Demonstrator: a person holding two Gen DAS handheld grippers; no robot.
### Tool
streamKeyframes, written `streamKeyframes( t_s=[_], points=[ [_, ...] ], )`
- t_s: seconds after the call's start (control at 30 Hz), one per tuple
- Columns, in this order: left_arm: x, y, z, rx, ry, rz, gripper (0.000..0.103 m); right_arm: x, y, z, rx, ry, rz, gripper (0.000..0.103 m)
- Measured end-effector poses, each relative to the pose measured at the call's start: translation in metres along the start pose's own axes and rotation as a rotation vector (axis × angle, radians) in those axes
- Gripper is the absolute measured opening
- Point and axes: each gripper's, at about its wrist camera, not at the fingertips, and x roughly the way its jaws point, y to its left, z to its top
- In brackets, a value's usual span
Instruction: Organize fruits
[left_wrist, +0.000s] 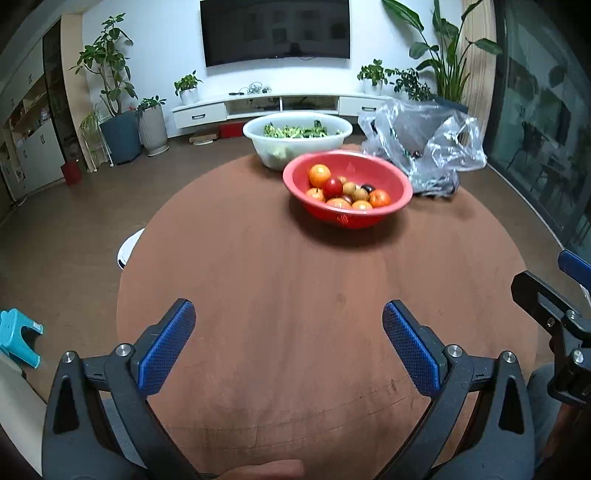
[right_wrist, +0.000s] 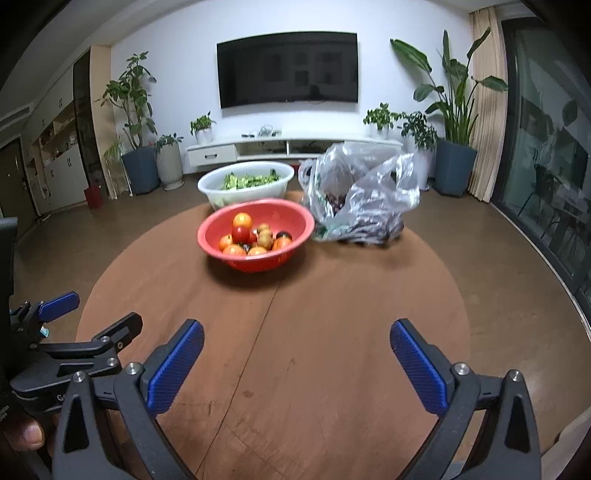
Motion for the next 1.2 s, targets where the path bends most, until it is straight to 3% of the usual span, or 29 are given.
streamKeyframes(
  t_s=[0.43, 1.2],
  points=[
    [0.034, 0.009, -0.003, -0.031, 0.041, 0.010, 0.103, 0.019, 0.009, -0.013, -0.015, 0.065, -0.004, 0.103],
    [0.039, 0.016, -0.009, -0.035, 0.052, 0.012, 0.103, 0.028, 0.015, -0.024, -0.021, 0.121, 0.000, 0.103]
  ],
)
